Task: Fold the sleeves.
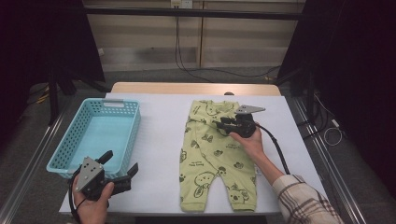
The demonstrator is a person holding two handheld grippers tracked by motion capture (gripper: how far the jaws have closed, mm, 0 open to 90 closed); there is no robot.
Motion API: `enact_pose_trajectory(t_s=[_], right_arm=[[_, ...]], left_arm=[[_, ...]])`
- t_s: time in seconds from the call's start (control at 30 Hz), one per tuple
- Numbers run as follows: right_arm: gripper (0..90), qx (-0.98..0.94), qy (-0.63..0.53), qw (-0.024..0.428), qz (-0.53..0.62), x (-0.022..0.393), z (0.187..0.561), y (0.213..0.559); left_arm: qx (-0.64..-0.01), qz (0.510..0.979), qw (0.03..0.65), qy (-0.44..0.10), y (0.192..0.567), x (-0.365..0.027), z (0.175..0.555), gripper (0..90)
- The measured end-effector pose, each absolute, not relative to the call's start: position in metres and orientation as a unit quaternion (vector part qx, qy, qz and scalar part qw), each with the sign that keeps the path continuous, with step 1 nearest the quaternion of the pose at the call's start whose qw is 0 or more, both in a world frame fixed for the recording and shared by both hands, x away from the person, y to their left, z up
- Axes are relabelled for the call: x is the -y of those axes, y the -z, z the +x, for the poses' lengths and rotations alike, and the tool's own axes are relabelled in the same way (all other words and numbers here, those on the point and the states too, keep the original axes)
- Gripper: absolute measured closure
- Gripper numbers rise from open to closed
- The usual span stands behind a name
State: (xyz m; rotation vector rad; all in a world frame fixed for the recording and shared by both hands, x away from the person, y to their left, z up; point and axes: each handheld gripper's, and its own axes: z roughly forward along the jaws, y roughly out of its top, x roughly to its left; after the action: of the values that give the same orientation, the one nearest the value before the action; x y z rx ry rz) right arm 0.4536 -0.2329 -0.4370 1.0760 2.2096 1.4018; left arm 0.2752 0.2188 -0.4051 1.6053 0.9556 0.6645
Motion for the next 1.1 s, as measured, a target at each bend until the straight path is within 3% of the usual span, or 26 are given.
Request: enact_pose_trajectory(t_s=[0.43,0.6,1.1], right_arm=[[27.4,-0.753,-0.502,0.174,0.388,0.243,0.441,0.429],[19.1,-0.737,-0.510,0.192,0.400,0.256,0.434,0.423],[5.6,-0.700,-0.520,0.236,0.429,0.290,0.402,0.414]], left_arm=[[-0.404,0.675,0.550,-0.282,0.405,-0.217,0.276,3.5],[-0.398,0.675,0.554,-0.282,0.402,-0.214,0.277,3.9],[-0.400,0.678,0.553,-0.273,0.404,-0.205,0.284,3.9]])
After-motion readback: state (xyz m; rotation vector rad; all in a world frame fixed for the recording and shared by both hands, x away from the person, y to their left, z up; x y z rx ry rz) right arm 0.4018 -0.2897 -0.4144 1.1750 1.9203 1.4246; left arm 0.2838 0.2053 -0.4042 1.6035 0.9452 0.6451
